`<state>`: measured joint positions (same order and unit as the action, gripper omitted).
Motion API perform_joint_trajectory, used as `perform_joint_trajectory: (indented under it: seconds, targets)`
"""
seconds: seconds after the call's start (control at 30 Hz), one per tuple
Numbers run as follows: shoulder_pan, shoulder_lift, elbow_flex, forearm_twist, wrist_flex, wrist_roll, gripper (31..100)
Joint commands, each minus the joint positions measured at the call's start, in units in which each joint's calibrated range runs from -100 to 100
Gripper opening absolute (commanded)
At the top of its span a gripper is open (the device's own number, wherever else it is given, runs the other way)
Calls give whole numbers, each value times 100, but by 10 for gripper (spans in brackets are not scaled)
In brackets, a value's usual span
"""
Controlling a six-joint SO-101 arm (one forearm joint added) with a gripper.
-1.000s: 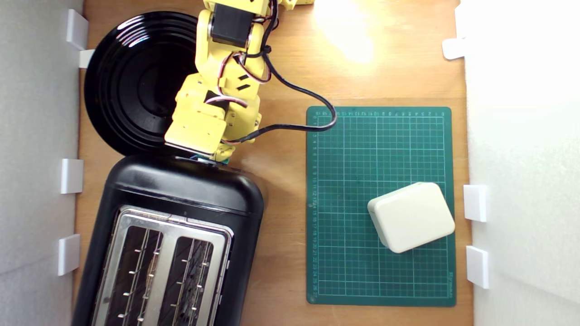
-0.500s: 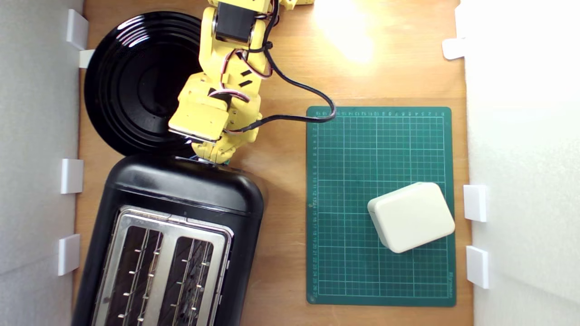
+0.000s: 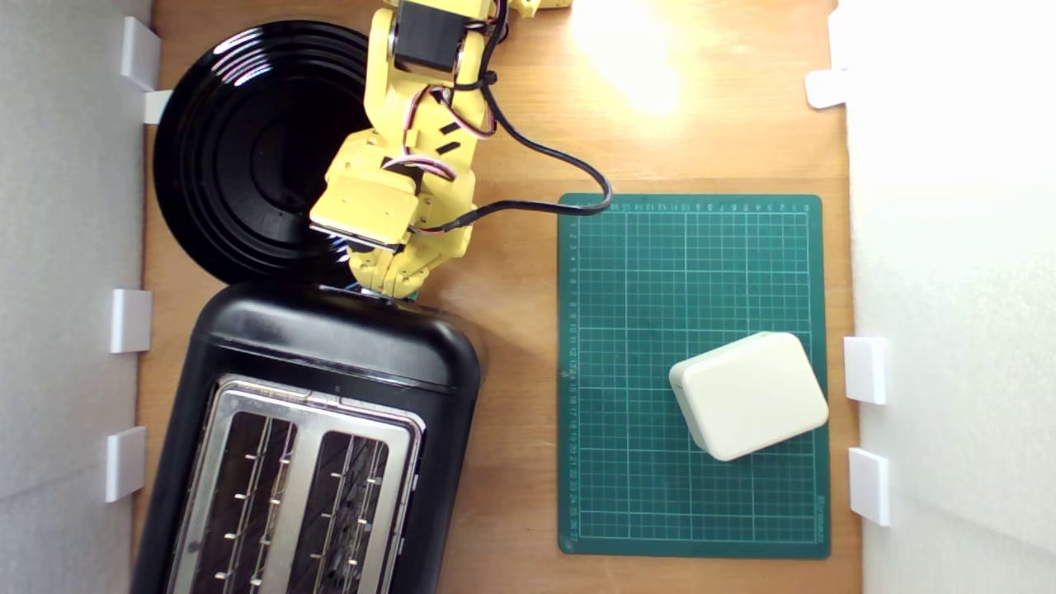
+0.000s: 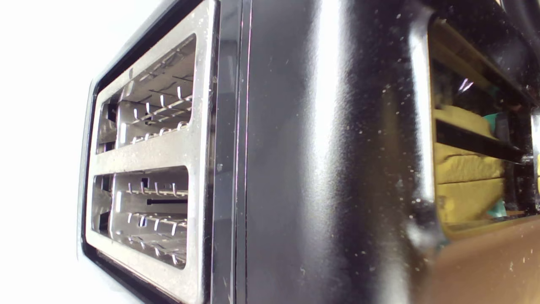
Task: Start toaster
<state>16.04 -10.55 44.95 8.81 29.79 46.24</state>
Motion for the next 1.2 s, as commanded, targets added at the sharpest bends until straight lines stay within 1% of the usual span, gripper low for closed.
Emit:
perform_joint_trajectory:
  seconds: [0.0, 0.23, 0.37, 0.6, 0.77, 1.17]
  targets:
    - [31, 1130, 407, 38, -105, -8, 313]
    - [23, 955, -11, 10, 41, -19, 313]
    - [23, 896, -274, 38, 666, -3, 313]
    - [23, 855, -392, 38, 1351, 18, 313]
    - [23, 855, -792, 38, 2113, 18, 313]
    - [31, 330, -1056, 29, 2190, 2, 313]
